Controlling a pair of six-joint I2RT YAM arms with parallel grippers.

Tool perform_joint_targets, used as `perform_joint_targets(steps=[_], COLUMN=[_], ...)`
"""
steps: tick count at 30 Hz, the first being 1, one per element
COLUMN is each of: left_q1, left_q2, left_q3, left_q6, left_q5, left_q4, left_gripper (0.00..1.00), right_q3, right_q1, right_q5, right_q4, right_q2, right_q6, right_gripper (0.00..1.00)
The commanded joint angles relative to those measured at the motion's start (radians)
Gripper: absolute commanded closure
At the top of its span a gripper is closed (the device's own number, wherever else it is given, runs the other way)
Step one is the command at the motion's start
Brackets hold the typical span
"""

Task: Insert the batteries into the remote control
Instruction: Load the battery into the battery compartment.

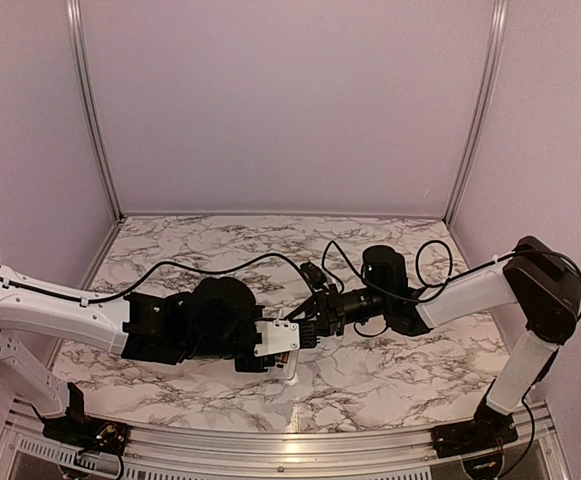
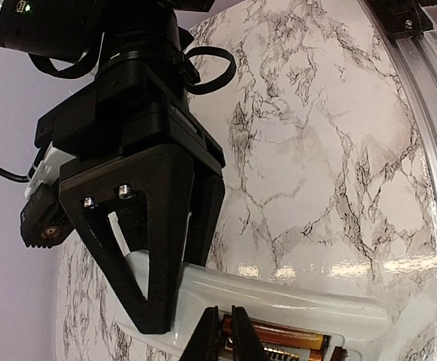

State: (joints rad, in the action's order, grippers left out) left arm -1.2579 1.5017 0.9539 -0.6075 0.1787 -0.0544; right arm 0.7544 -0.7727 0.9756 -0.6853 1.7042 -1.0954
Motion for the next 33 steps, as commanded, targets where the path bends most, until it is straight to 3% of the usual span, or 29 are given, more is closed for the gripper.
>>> perform_joint_targets(steps=[1,8,15,17,20,27,33], left_q1=[0.014,0.014,0.018,0.023,0.041,0.055,0.062], left_q2=[0.015,-0.101,-0.269,-0.321,-0.354,-0.308,-0.206], left_q3=[-0.048,-0.035,-0.08,-0.131,-0.177,-0.25,-0.225], left_q6=[0.049,0.168,0.394,0.491,0.669,0.941,1.021], left_q5=[0.095,0.072,0.109,0.112,0.084,-0.024,-0.045], left_q4=[-0.018,0.059,0.12,0.141,0.14,0.214,0.233], left_gripper=[0.9,0.72,0.34,0.21,0.09,0.06,0.17], right_q3=[0.022,0.012,0.028,0.033,0.04,0.059,0.07], right_q1=[-0.033,-0.032,-0.019,-0.011,-0.004,-0.002,-0.004], right_q5=[0.085,0.03,-0.015,-0.023,-0.035,-0.046,-0.061], right_q4=[-0.198,-0.064,-0.001,0.0,-0.012,-0.028,0.003], right_q2=[-0.047,-0.03,-0.025,-0.028,-0.037,-0.056,-0.085], right_q6=[-0.079,0.021,0.103,0.116,0.131,0.178,0.215], right_gripper=[1.0,1.0,1.0,1.0,1.0,1.0,1.0])
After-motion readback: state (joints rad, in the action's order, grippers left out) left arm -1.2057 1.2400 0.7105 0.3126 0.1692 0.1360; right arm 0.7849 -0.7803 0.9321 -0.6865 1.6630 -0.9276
